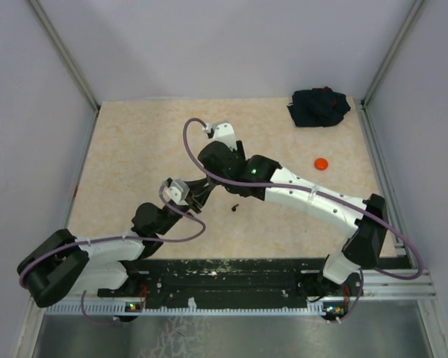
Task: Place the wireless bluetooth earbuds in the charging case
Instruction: Place the earbud in the charging case.
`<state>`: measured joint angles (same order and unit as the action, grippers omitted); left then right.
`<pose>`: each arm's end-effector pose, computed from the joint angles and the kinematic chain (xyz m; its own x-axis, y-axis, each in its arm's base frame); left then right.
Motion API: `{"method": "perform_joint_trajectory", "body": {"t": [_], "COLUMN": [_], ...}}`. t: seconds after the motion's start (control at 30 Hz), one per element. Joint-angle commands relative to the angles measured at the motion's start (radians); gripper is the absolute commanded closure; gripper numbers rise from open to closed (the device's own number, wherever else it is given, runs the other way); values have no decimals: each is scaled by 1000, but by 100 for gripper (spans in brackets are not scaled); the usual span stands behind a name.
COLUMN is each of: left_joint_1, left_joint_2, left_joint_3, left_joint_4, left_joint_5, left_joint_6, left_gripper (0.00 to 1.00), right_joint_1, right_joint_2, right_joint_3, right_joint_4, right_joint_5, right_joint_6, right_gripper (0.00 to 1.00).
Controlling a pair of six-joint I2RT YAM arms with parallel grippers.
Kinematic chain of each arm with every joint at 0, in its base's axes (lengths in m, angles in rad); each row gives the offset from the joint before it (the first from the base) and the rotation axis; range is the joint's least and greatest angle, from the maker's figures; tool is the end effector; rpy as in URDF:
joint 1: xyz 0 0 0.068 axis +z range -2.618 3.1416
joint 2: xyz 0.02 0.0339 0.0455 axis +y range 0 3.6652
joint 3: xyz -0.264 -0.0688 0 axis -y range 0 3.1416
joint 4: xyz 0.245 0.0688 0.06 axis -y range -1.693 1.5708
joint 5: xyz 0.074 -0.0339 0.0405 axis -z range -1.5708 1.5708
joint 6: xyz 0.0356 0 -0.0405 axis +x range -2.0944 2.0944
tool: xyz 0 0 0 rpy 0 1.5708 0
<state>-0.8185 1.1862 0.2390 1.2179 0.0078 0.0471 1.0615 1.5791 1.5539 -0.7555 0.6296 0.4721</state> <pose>0.1490 -0.1596 0.2237 0.2171 -0.1631 -0.9624 0.7258 0.6862 0.0475 0.1849 0.2881 0.3590 -0.5338 -0.2019 -0.8212 -0.2908 0.9557 -0.0460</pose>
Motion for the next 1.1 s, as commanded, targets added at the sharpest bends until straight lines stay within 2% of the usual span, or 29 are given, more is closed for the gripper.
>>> {"method": "perform_joint_trajectory", "body": {"t": [0.0, 0.3, 0.57, 0.67, 0.8, 1.07], "left_joint_1": [1, 149, 226, 258, 296, 352], "left_joint_2": [21, 29, 18, 18, 14, -41], "left_joint_3": [-47, -68, -44, -36, -44, -60], "left_joint_4": [174, 146, 113, 104, 89, -35], "left_joint_5": [-49, 206, 477, 556, 575, 549], "left_joint_6": [-37, -199, -247, -259, -270, -265], "left_gripper": [100, 100, 100, 100, 100, 100], "right_joint_1": [-23, -56, -74, -131, -294, -487], "right_joint_2": [-71, -165, -180, -234, -296, -197], "right_joint_3": [27, -13, -58, -123, -220, -320], "right_joint_4": [45, 101, 109, 156, 233, 319], "right_joint_5": [-59, -243, -369, -443, -607, -568], "right_joint_6": [-52, -142, -307, -333, -306, -314], "right_gripper": [37, 36, 36, 37, 39, 42]}}
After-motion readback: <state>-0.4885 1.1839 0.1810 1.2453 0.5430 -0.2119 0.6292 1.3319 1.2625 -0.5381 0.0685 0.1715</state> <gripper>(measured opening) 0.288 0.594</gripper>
